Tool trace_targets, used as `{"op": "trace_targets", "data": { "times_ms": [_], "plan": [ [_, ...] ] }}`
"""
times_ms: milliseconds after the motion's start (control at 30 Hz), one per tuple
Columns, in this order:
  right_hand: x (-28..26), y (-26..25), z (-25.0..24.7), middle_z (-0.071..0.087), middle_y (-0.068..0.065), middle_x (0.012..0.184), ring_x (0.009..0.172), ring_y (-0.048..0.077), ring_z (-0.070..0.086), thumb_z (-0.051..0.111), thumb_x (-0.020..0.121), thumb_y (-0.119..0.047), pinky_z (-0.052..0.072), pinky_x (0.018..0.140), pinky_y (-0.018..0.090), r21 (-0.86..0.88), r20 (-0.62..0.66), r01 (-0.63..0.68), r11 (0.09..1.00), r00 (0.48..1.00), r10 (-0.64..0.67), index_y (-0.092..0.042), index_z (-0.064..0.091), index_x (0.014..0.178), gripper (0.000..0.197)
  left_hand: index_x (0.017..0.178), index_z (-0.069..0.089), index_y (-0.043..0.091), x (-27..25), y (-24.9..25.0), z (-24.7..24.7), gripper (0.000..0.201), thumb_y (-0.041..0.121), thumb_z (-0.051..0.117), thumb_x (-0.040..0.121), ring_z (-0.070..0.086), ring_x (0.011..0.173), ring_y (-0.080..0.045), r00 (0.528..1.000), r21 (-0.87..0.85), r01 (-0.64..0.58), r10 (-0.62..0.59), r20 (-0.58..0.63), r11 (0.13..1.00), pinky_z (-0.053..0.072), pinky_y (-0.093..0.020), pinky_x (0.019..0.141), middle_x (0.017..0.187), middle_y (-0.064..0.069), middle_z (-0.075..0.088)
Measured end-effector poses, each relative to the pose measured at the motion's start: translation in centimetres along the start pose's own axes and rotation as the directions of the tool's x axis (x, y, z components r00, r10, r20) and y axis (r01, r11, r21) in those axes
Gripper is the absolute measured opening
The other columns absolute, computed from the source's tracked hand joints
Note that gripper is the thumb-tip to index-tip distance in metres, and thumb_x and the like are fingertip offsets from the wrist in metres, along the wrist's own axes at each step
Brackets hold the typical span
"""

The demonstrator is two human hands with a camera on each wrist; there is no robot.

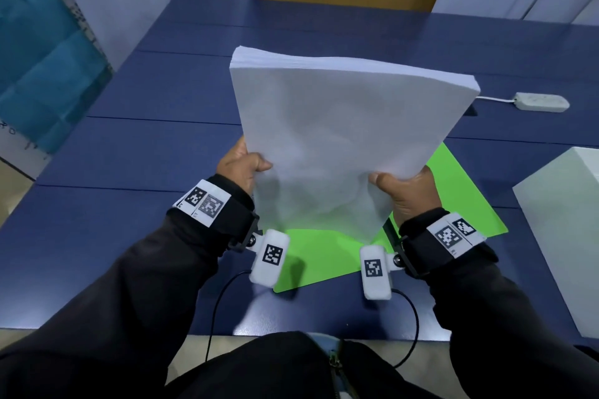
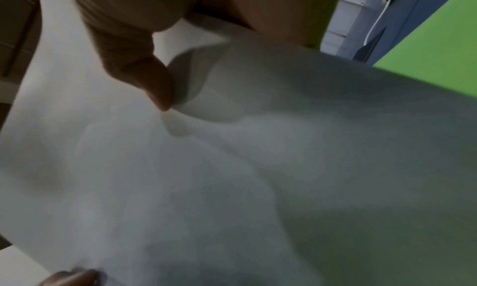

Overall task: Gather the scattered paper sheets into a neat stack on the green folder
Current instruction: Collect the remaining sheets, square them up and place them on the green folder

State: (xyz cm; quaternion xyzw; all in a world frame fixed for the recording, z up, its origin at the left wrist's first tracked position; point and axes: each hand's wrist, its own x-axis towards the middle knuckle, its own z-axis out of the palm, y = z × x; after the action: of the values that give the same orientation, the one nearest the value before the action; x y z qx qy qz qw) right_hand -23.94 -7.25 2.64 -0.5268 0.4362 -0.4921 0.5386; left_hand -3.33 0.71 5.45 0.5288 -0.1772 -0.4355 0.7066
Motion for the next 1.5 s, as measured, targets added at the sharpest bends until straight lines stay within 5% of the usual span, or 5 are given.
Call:
{"op": "trace_targets", "data": {
  "times_ms": [367,767,1233,1400,1500],
  "plan": [
    [-0.6,3.4,0.0,0.064,0.012,0.096,0.062,-0.004,0.064,0.079,0.062,0.003,0.051,0.068,0.013,-0.096,-0.017,-0.160,0.982,0.987,0.160,0.000,0.058,0.096,0.040,0.128,0.039,-0.014,1.2,-2.7,-1.5,0.051,-0.022,0.041,0.078,0.057,0.042,0.000,0.995,0.213,0.074,-0.088,0.055,0.974,0.046,-0.010,0.046,0.061,-0.006,0.056],
    [-0.9,1.2,-3.8,0.069,-0.007,0.075,0.060,-0.004,0.062,0.065,0.078,0.007,0.049,0.059,0.011,-0.174,0.078,-0.130,0.976,0.986,0.145,-0.003,0.064,0.096,0.020,0.112,0.046,0.011,4.3,-3.9,0.1,0.065,0.006,0.063,0.050,0.052,0.103,-0.029,0.927,0.423,0.071,-0.216,0.306,0.904,0.045,-0.044,0.092,0.111,-0.016,0.054],
    [-6.4,5.3,-12.6,0.072,0.003,0.093,0.084,0.024,0.065,0.054,0.064,-0.008,0.050,0.077,0.038,-0.056,-0.009,-0.429,0.902,0.903,0.429,-0.016,0.064,0.100,0.038,0.128,0.043,0.010,3.3,-12.6,3.7,0.045,0.006,0.060,0.086,0.048,0.099,-0.019,0.855,0.800,0.262,-0.515,0.067,0.540,0.042,-0.041,0.103,0.108,-0.007,0.049],
    [-5.9,5.4,-15.6,0.068,0.010,0.103,0.091,0.028,0.063,0.051,0.081,0.006,0.048,0.083,0.040,-0.068,-0.096,-0.399,0.915,0.915,0.392,-0.015,0.064,0.103,0.034,0.088,0.047,0.015,3.2,-13.7,6.4,0.011,0.012,0.057,0.088,0.044,0.076,-0.019,0.875,0.812,0.175,-0.466,0.131,0.557,0.036,-0.028,0.065,0.076,-0.004,0.044],
    [-5.5,5.0,-18.2,0.067,0.007,0.101,0.089,0.028,0.062,0.045,0.088,0.006,0.046,0.083,0.039,-0.147,-0.176,-0.404,0.903,0.909,0.378,-0.019,0.063,0.103,0.034,0.130,0.045,0.026,3.1,-14.0,7.1,0.046,0.025,0.058,0.086,0.053,0.112,-0.029,0.828,0.952,-0.110,-0.504,0.247,0.286,0.045,-0.035,0.093,0.127,-0.007,0.049]
  ]
}}
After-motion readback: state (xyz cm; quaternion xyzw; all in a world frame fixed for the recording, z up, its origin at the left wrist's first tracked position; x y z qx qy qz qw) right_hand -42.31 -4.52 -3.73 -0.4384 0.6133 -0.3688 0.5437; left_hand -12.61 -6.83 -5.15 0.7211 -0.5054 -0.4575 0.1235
